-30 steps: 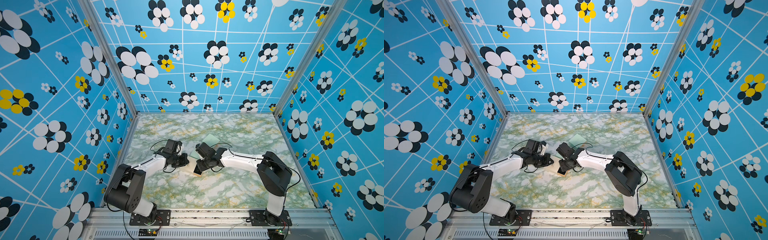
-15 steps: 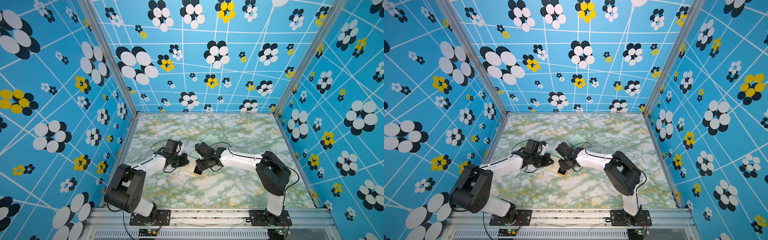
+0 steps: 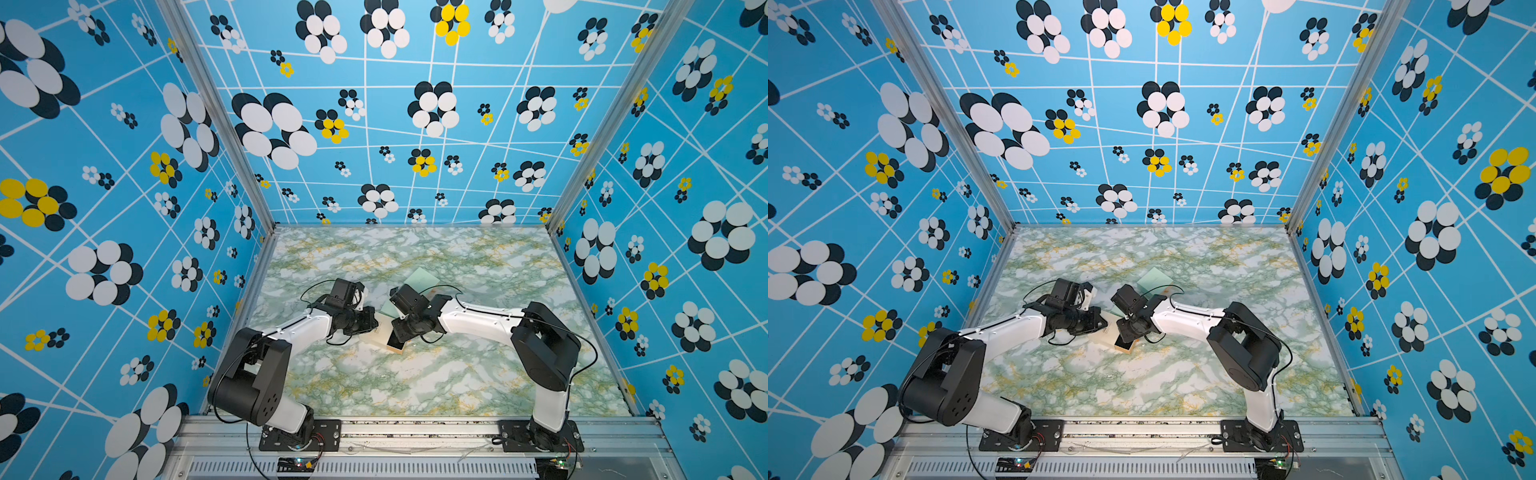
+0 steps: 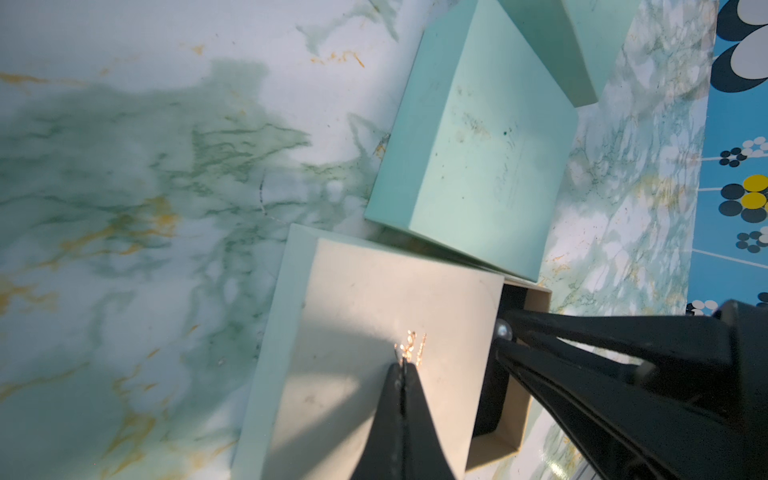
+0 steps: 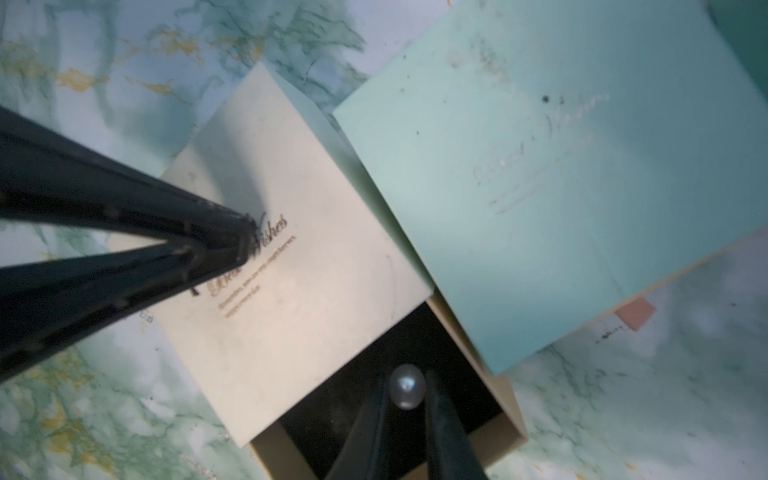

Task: Take out the earrings from the drawer-style jewelry box
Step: Pick up the earring from the drawer.

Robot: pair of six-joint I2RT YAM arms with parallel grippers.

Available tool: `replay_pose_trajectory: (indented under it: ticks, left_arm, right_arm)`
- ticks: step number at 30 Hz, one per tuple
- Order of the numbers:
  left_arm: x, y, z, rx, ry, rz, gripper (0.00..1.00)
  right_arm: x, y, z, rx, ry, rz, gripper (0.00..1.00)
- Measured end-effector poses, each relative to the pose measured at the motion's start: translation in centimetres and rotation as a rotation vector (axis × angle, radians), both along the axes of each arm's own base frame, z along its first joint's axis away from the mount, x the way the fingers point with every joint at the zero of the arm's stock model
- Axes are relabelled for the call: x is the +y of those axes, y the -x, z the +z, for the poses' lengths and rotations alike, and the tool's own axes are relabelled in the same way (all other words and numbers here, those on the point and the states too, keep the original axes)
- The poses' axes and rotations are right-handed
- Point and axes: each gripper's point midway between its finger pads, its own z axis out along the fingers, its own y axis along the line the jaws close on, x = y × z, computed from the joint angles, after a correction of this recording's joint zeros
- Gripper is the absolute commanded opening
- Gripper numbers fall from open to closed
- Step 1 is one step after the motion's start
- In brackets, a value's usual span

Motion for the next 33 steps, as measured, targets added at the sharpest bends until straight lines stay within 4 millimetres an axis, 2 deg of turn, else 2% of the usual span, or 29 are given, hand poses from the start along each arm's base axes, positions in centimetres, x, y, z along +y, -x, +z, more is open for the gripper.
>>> replay_pose_trajectory:
  ticks: [15,29,33]
  left_arm:
    - [0.00,0.00,0.00,0.000,0.000,0.000,0.00]
    - [0.00,0.00,0.00,0.000,0.000,0.000,0.00]
    - [0.00,0.00,0.00,0.000,0.000,0.000,0.00]
  right_arm:
    - [0.16,0.21,-0.02,0.000,0.001,0.006,0.22]
    - [0.17,0.20,-0.01,-0.002,0.001,0.010,0.09]
    - [0.18,0.20,0.00,-0.003,0.001,0.012,0.10]
